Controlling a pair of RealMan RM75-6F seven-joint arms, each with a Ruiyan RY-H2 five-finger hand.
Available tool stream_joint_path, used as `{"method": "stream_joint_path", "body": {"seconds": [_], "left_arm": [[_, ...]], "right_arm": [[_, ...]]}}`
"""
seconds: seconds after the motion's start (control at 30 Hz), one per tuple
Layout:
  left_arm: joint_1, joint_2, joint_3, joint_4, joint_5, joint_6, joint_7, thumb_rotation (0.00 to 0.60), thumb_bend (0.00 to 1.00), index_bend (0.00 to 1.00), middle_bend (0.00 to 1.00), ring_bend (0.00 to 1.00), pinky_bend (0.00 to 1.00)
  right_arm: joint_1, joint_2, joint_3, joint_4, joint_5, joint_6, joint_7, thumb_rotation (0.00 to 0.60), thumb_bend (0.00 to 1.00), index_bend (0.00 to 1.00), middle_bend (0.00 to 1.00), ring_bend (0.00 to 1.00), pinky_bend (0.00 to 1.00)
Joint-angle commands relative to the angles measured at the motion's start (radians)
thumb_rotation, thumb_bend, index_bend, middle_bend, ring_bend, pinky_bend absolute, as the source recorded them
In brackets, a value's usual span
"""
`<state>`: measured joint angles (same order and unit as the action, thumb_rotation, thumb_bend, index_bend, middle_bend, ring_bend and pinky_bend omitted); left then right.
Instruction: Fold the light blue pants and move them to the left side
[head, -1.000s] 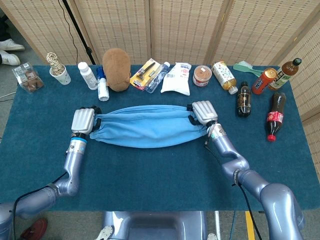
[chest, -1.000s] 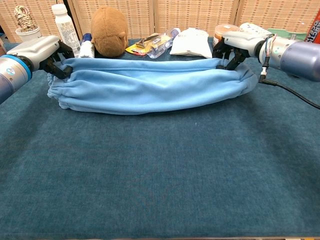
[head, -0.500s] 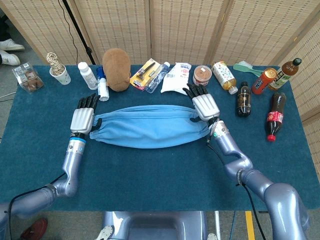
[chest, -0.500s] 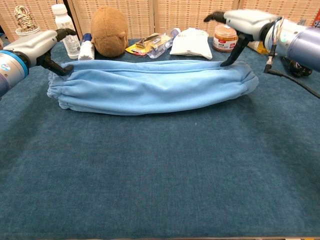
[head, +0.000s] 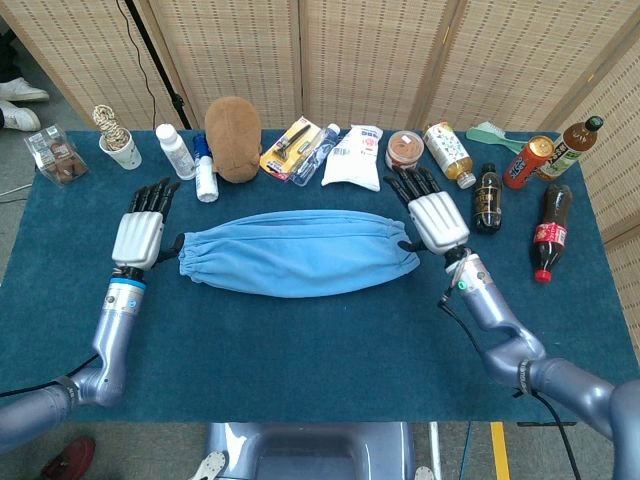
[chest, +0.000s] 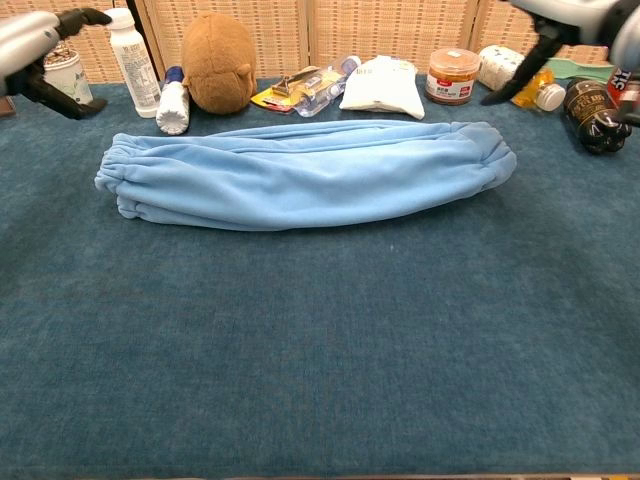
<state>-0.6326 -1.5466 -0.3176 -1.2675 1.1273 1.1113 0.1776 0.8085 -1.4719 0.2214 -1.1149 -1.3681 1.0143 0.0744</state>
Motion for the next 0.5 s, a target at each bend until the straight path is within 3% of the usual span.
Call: {"method": "stream_joint_path", "body": {"seconds": [0.03, 0.2, 0.27, 0.33, 0.5], "left_arm": [[0.018, 0.036, 0.008, -0.028, 0.012, 0.017, 0.002, 0.6, 0.37, 0.0, 0.0, 0.0, 0.0], [0.044, 0.087, 0.028, -0.09, 0.039, 0.036, -0.011, 0.6, 0.35, 0.0, 0.0, 0.0, 0.0], [0.067, 0.13, 0.061, -0.142, 0.058, 0.033, -0.001, 0.6, 0.35, 0.0, 0.0, 0.0, 0.0], [0.096, 0.208, 0.097, -0.235, 0.048, 0.008, 0.023, 0.6, 0.35, 0.0, 0.0, 0.0, 0.0], [0.175, 0.306, 0.135, -0.374, 0.046, 0.088, 0.064, 0.6, 0.35, 0.0, 0.0, 0.0, 0.0]], "right_arm": [[-0.073, 0.092, -0.068, -0.097, -0.06, 0.054, -0.003, 0.6, 0.0, 0.0, 0.0, 0.0, 0.0], [-0.123, 0.124, -0.137, -0.103, -0.142, 0.115, 0.0, 0.6, 0.0, 0.03, 0.0, 0.0, 0.03], [-0.137, 0.12, -0.166, -0.071, -0.189, 0.146, 0.004, 0.6, 0.0, 0.05, 0.0, 0.0, 0.04], [-0.145, 0.1, -0.194, -0.006, -0.244, 0.184, -0.004, 0.6, 0.0, 0.05, 0.0, 0.0, 0.04], [-0.145, 0.018, -0.244, 0.198, -0.344, 0.247, 0.013, 0.6, 0.0, 0.09, 0.0, 0.0, 0.04]]}}
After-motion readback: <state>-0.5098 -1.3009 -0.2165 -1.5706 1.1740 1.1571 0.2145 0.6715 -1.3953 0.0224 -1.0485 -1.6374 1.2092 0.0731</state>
